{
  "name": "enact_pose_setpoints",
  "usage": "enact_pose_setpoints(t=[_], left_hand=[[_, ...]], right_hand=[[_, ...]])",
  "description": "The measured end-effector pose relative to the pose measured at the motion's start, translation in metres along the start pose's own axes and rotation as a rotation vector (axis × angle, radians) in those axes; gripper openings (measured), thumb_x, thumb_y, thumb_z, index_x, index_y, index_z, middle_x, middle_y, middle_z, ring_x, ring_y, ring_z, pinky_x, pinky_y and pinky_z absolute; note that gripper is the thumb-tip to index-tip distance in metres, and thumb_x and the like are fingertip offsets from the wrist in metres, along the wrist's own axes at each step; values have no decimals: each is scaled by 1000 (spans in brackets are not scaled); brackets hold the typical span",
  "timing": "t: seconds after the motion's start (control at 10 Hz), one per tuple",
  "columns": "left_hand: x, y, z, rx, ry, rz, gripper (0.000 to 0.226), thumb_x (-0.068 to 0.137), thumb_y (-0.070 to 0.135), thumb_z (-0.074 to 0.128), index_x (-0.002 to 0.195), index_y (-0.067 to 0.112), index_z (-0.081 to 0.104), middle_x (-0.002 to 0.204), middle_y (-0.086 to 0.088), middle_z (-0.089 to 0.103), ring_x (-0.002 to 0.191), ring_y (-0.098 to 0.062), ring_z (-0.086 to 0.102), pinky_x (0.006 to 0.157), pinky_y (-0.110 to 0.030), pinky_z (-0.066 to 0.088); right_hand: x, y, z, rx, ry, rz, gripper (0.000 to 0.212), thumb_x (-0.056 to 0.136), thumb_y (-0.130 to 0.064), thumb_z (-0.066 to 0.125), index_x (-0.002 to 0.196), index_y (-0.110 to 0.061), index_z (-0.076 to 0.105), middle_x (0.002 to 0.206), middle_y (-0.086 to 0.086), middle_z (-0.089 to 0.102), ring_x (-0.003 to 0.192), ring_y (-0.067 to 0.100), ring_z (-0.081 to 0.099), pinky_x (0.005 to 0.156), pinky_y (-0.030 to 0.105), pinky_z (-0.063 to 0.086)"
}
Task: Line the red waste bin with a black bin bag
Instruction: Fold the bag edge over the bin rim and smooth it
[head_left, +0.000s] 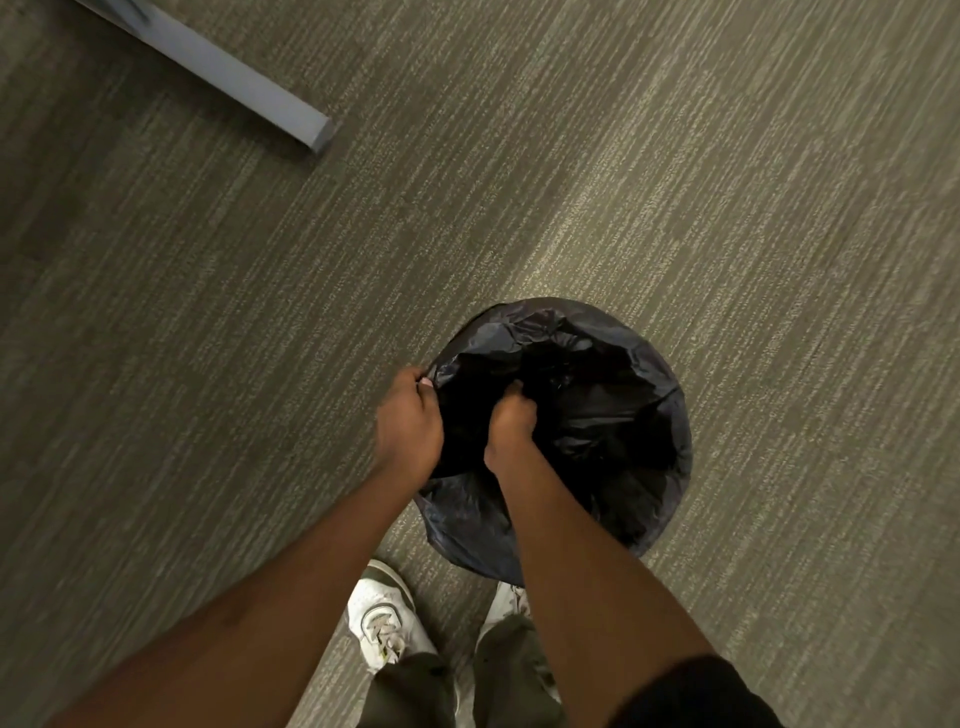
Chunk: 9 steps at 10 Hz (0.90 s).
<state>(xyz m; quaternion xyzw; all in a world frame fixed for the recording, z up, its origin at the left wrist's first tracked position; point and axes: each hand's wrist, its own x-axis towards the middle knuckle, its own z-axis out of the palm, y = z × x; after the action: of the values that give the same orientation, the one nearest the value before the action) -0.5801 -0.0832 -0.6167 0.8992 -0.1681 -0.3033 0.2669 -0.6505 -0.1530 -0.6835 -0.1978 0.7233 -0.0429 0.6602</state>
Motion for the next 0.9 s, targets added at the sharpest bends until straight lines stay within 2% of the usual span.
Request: enact_pose_setpoints(t=[0.1, 0.2, 0.3, 0.4, 0.5, 0.6, 0.7, 0.8, 0.9], left_hand=[[0, -1, -1, -19, 4, 4, 24, 100, 17, 36, 108, 5, 56, 80, -6, 60, 65, -17, 53, 56, -28, 24], [0, -1, -2, -45, -2, -29, 18, 101, 18, 36, 98, 11, 53, 66, 6, 48, 57, -4, 43, 51, -30, 25], [-1, -2, -4, -13, -39, -11, 19, 101, 19, 35, 87, 13, 47, 63, 5, 45, 56, -7, 42, 46, -14, 30], [-1, -3, -2, -21, -71, -16, 20, 101, 21, 34, 88, 13, 46, 62, 3, 45, 55, -9, 43, 45, -13, 31], [0, -4, -1, -30, -77, -24, 23, 102, 24, 32, 84, 14, 44, 62, 3, 44, 54, -11, 41, 45, -20, 26], [0, -2, -1, -19, -80, -18, 26, 102, 25, 31, 82, 13, 43, 64, 2, 44, 56, -12, 41, 49, -27, 29], [-1, -1, -1, -28, -75, -47, 25, 102, 24, 30, 84, 13, 43, 63, 1, 44, 55, -13, 40, 48, -29, 27], [-4, -3, -4, -22, -47, -47, 23, 102, 25, 32, 96, 11, 49, 64, 3, 47, 54, -10, 42, 48, -29, 25], [-8, -5, -9, -41, 57, 15, 28, 101, 25, 35, 116, 9, 52, 91, -3, 60, 79, -15, 53, 67, -29, 36]], right_hand=[[3, 3, 12, 234, -296, 110, 44, 99, -27, 27, 129, -7, 53, 132, 17, 57, 118, 34, 56, 79, 34, 49], [10, 2, 8, 82, -344, 84, 42, 96, -19, 33, 131, -4, 52, 132, 19, 56, 119, 34, 54, 91, 40, 48], [23, -4, -17, -319, -215, -85, 38, 92, -3, 45, 129, 4, 50, 131, 28, 54, 121, 42, 51, 105, 47, 41], [41, -19, -58, -603, -147, -173, 37, 90, -3, 47, 126, 1, 54, 132, 24, 55, 122, 38, 52, 101, 42, 45], [57, -36, -94, -665, 39, -198, 36, 95, -9, 40, 127, 3, 52, 132, 25, 54, 121, 37, 52, 95, 38, 46], [68, -43, -103, -760, 126, -207, 39, 97, -10, 35, 131, 6, 47, 136, 26, 50, 124, 39, 48, 100, 40, 41], [64, -38, -95, -853, 154, -209, 39, 99, -10, 32, 133, 4, 45, 139, 25, 46, 126, 39, 45, 103, 41, 37], [38, -28, -87, -986, 113, -376, 30, 93, -5, 41, 112, 6, 61, 120, 29, 61, 112, 42, 56, 94, 41, 44], [-2, 2, -88, -1123, 129, -616, 24, 92, -11, 45, 100, 3, 62, 105, 28, 67, 99, 42, 62, 86, 42, 47]])
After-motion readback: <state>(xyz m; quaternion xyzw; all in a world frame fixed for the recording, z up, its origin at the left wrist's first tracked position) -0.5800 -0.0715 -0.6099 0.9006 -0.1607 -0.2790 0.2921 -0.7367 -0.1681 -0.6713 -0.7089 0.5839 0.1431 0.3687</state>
